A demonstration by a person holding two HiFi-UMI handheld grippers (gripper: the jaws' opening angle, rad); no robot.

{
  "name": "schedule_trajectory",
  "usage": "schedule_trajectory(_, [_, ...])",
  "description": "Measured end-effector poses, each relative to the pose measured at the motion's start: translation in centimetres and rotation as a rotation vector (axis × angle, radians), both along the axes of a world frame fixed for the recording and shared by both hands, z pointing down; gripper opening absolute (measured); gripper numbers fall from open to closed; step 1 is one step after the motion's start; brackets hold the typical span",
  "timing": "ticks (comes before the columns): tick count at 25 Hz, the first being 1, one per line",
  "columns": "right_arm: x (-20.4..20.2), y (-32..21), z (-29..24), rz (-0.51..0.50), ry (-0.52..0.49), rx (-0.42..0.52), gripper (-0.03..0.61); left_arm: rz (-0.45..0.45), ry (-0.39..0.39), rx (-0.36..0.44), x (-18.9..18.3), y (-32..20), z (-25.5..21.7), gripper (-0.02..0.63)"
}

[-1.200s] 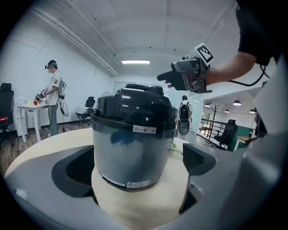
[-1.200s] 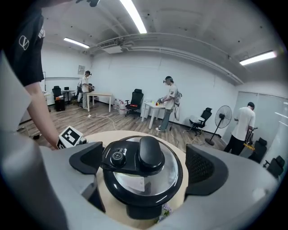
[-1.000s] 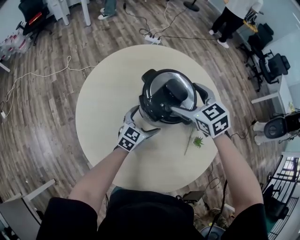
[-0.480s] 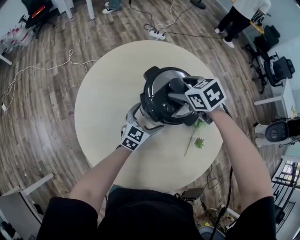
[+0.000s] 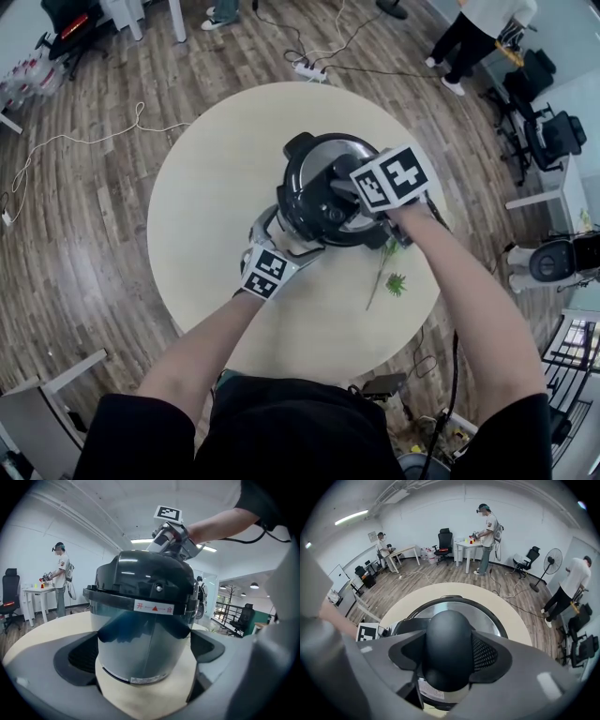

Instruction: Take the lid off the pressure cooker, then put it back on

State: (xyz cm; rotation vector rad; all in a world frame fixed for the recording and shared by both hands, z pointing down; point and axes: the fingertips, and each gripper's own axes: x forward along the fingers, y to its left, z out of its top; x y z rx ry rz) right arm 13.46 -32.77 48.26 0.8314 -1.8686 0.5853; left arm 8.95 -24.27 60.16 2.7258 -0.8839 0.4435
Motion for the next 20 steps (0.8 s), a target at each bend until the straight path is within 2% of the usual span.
schedule_trajectory(6, [0.4,-0.2,0.3,0.133,0.024,-0.059,0.287,-0.007,-0.004,-0.009,0.1,0.1,0.1,0.589])
schedule_trajectory(13, [1.4,-0.6,0.4,0.56,0.009,-0.086,0.287,-0.015,-0.004,-0.009,0.0,0.2,0.0,0.589])
schedule_trajectory(15, [1.5,-0.8,0.3,0.587,0.011,-0.081,0.287,-0.016,-0.005,-0.008,0.0,0.1,0.0,0.59])
schedule_trajectory(17, [1.5,-0.7,0.4,0.568,0.018,-0.083,0.287,-0.012,-0.006,-0.01,0.0,0.2,0.1,0.591])
schedule_trajectory(20, [1.7,-0.2,0.5,0.544,0.052,-0.143,0.288,-0.006,-0.004,-0.012,0.1,0.3,0.1,0.59])
